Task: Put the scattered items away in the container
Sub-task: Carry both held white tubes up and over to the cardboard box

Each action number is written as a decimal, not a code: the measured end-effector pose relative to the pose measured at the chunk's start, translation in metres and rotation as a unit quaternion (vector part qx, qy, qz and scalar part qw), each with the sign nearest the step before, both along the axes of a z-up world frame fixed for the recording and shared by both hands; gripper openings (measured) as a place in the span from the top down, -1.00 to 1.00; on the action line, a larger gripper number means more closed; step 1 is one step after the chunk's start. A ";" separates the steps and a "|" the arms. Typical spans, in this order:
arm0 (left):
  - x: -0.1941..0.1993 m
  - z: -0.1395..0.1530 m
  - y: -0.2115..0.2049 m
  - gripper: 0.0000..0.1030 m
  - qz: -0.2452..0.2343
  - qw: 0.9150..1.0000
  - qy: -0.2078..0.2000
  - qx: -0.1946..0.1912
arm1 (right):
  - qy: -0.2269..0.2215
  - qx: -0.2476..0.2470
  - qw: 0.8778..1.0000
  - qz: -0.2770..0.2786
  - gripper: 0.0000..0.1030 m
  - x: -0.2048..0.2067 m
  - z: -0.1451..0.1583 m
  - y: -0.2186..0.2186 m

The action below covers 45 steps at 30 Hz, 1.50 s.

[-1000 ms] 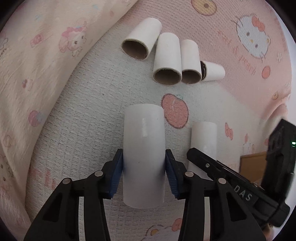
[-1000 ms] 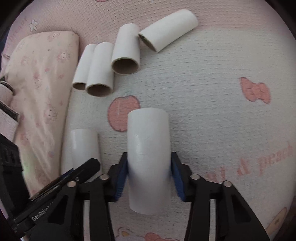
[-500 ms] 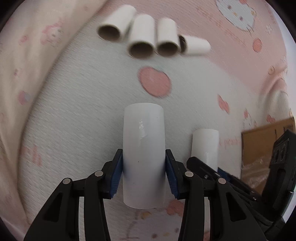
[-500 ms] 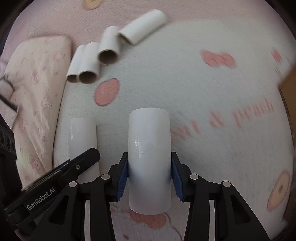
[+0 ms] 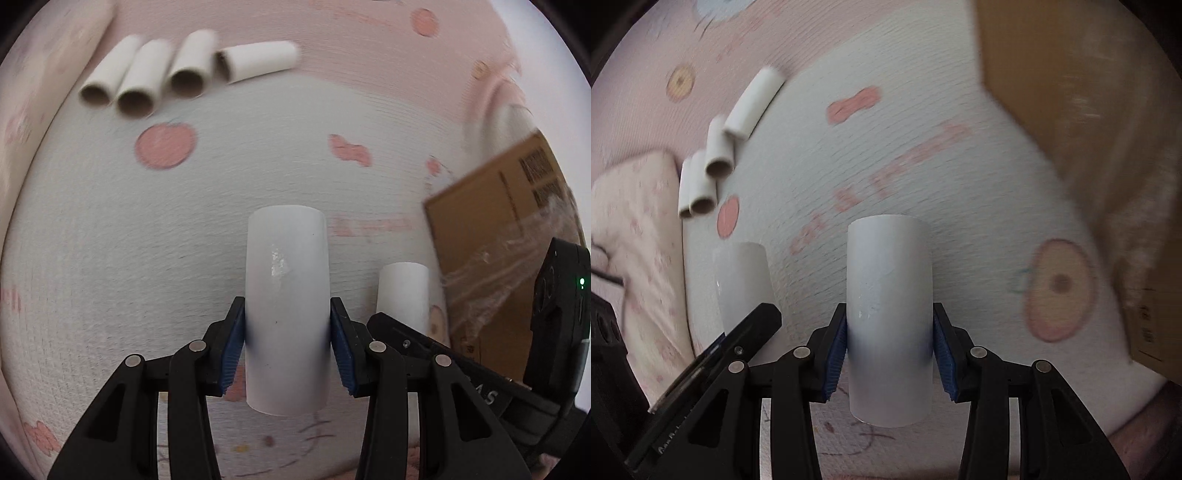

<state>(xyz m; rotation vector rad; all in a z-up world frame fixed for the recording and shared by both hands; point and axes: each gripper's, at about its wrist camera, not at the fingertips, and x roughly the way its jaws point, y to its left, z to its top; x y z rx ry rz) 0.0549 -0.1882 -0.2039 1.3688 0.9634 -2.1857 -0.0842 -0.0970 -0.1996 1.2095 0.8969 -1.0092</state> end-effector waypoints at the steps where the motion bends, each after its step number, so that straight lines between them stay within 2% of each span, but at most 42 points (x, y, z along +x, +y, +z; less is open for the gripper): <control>1: -0.004 0.005 0.005 0.08 -0.008 1.000 0.002 -0.006 | -0.009 0.001 1.000 -0.008 0.21 -0.008 0.003 0.000; 5: -0.010 0.027 0.022 0.08 -0.032 0.999 0.007 -0.036 | -0.035 -0.009 0.999 -0.021 0.22 -0.031 0.025 0.002; 9: -0.002 0.060 0.034 0.08 -0.043 0.995 0.008 -0.088 | -0.054 -0.023 0.998 -0.008 0.22 -0.033 0.045 0.017; 13: 0.003 0.087 0.037 0.08 -0.038 0.994 0.021 -0.098 | -0.072 -0.035 0.997 0.014 0.22 -0.024 0.063 0.026; 19: -0.002 0.139 0.042 0.08 -0.045 0.987 0.047 -0.150 | -0.077 -0.096 0.992 0.035 0.21 -0.023 0.112 0.030; 24: -0.026 0.182 0.060 0.08 -0.070 0.979 0.102 -0.159 | -0.093 -0.164 0.982 0.011 0.22 -0.051 0.159 0.029; 29: -0.059 0.210 0.092 0.08 -0.118 0.966 0.157 -0.168 | -0.113 -0.187 0.975 -0.031 0.22 -0.097 0.187 0.024; 36: -0.104 0.218 0.120 0.08 -0.162 0.959 0.197 -0.123 | -0.107 -0.203 0.971 -0.066 0.21 -0.149 0.210 0.011; 39: -0.120 0.220 0.131 0.08 -0.179 0.955 0.200 -0.122 | -0.103 -0.208 0.970 -0.074 0.21 -0.162 0.213 0.007; 43: -0.136 0.221 0.141 0.08 -0.205 0.949 0.206 -0.121 | -0.124 -0.198 0.969 -0.077 0.21 -0.180 0.211 -0.002; 45: -0.149 0.218 0.144 0.08 -0.212 0.949 0.204 -0.116 | -0.116 -0.197 0.971 -0.075 0.21 -0.185 0.211 -0.007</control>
